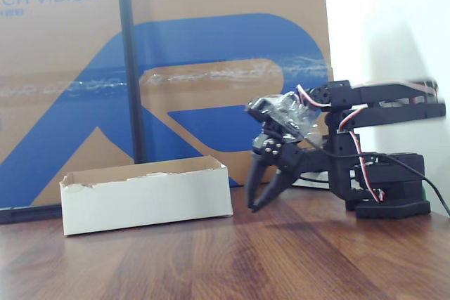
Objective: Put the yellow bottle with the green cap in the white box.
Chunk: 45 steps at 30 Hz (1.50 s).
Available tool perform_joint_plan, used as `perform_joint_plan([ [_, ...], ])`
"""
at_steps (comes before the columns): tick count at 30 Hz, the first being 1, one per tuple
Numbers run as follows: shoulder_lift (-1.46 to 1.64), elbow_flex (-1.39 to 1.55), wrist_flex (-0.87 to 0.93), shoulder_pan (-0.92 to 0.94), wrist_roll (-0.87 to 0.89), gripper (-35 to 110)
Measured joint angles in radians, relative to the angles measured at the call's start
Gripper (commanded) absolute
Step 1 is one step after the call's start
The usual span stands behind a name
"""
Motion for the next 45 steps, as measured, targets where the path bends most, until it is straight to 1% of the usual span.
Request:
perform_joint_plan([
  [3, 0.107, 0.0, 0.127, 0.029, -0.025, 0],
  [7, 0.252, -0.003, 0.353, 0.023, -0.049, 0],
  [12, 0.301, -0.005, 0.459, 0.026, -0.037, 0],
  [15, 0.302, -0.017, 0.511, 0.023, -0.091, 0],
  [17, 0.302, -0.018, 0.525, 0.006, -0.133, 0],
  [22, 0.319, -0.025, 0.554, -0.005, -0.149, 0],
  [33, 0.319, -0.028, 0.569, -0.003, -0.087, 0],
  [45, 0.319, -0.028, 0.571, -0.011, -0.086, 0],
])
